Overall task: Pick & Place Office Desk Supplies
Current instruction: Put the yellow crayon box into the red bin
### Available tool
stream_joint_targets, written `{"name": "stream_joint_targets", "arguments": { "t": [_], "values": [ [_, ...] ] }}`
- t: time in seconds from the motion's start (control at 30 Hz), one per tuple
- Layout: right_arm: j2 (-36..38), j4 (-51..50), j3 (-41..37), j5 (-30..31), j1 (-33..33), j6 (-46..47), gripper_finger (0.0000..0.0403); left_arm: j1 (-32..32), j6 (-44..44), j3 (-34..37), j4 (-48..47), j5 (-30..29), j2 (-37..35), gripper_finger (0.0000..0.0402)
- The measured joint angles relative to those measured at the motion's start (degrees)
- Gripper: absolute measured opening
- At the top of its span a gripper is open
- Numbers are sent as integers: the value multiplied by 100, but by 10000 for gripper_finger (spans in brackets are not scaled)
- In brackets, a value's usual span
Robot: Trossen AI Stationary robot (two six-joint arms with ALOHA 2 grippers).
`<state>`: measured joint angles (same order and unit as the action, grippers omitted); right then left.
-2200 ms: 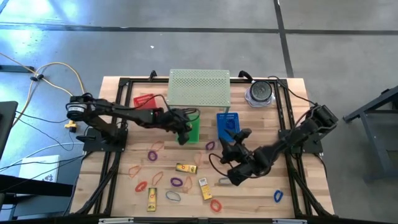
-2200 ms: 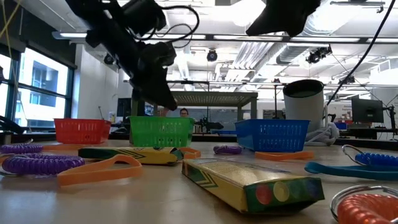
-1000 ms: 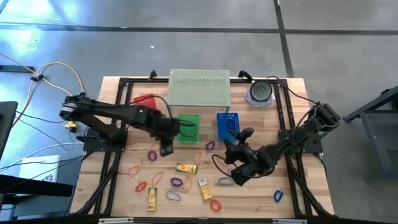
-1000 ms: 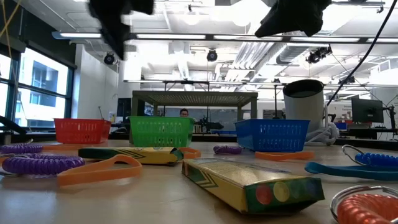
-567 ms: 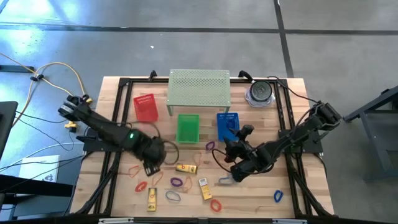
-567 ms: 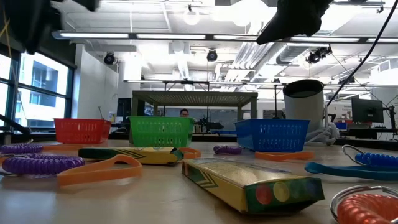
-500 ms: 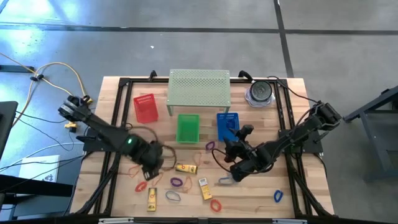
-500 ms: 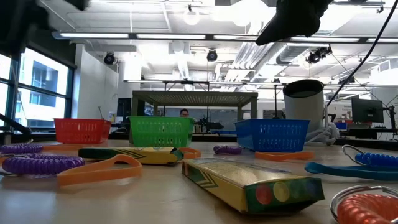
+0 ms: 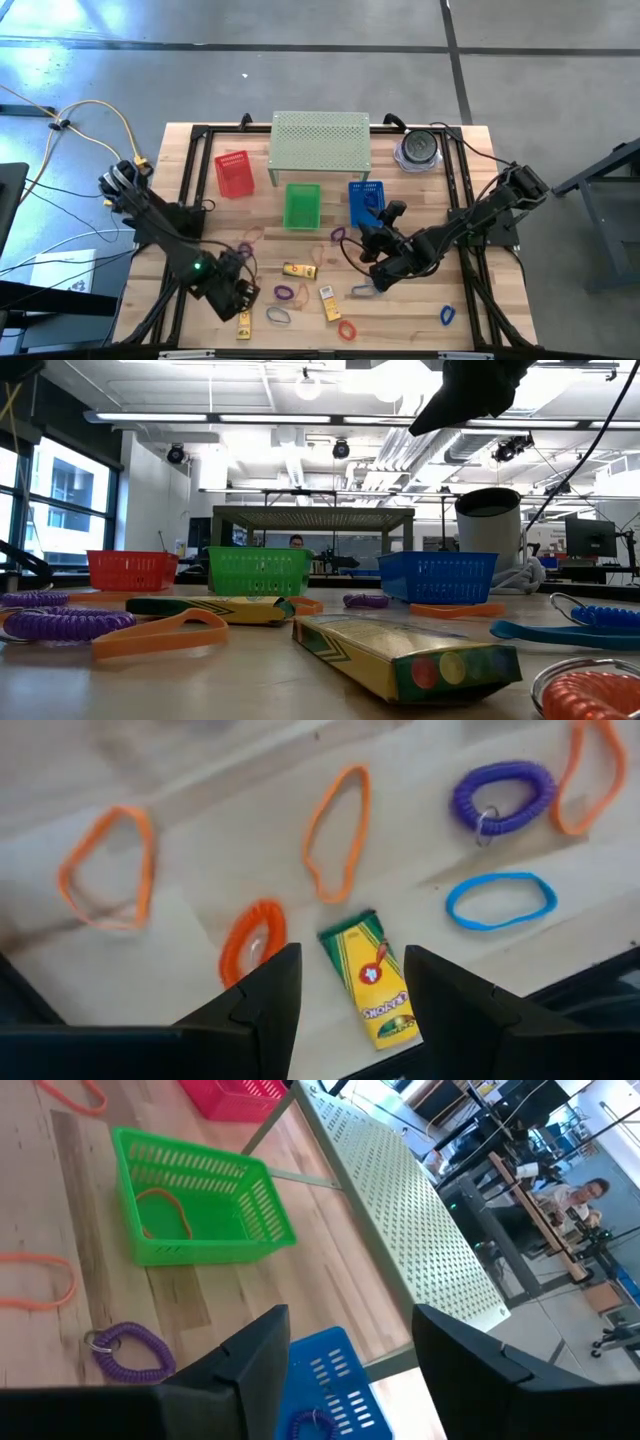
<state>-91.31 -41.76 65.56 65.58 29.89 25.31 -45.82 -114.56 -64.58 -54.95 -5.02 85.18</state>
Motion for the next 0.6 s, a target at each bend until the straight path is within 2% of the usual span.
{"name": "stream_joint_targets", "arguments": {
  "t": [0.33, 0.47, 0.6],
  "values": [
    [-4, -2, -2, 1, 0, -600, 201, -48, -965, -2, 1672, 624, 728, 172],
    [-7, -14, -2, -91, 0, -608, 201, -127, -1631, -2, 1813, 948, 959, 172],
    [-7, -158, -4, -477, 0, -608, 201, -244, -2152, -2, 1764, 965, 1126, 172]
  ]
}}
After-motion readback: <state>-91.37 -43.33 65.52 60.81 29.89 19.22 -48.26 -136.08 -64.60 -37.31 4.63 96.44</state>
